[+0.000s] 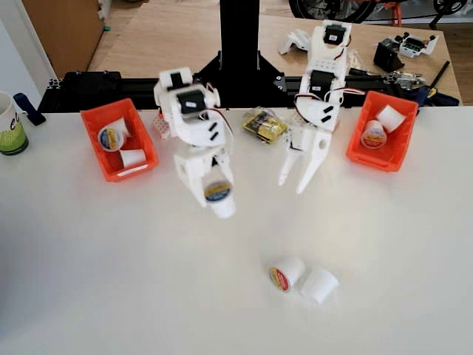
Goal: Sort the coffee pods, blue into left, red into right
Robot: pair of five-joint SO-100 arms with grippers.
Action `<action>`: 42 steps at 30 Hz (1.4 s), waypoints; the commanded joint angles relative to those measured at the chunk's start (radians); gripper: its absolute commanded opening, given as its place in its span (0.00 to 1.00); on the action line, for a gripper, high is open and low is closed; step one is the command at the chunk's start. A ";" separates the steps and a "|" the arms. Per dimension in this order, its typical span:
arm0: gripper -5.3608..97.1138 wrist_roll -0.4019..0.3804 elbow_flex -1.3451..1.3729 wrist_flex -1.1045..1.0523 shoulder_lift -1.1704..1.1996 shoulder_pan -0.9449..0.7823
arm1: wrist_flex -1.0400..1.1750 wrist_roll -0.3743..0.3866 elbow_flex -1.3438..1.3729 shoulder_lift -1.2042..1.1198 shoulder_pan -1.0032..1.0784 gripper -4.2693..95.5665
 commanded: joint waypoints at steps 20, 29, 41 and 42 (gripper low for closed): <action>0.27 -0.718 0.712 0.005 0.834 0.727 | 0.011 -0.048 -0.081 -0.026 0.097 0.26; 0.27 -0.923 0.807 0.005 0.939 0.948 | -0.012 -0.044 -0.117 -0.081 0.123 0.26; 0.27 -1.063 0.948 0.003 1.094 1.210 | -0.040 0.000 -0.233 -0.216 0.152 0.25; 0.27 -1.072 0.962 0.003 1.108 1.230 | -0.040 0.002 -0.253 -0.236 0.155 0.25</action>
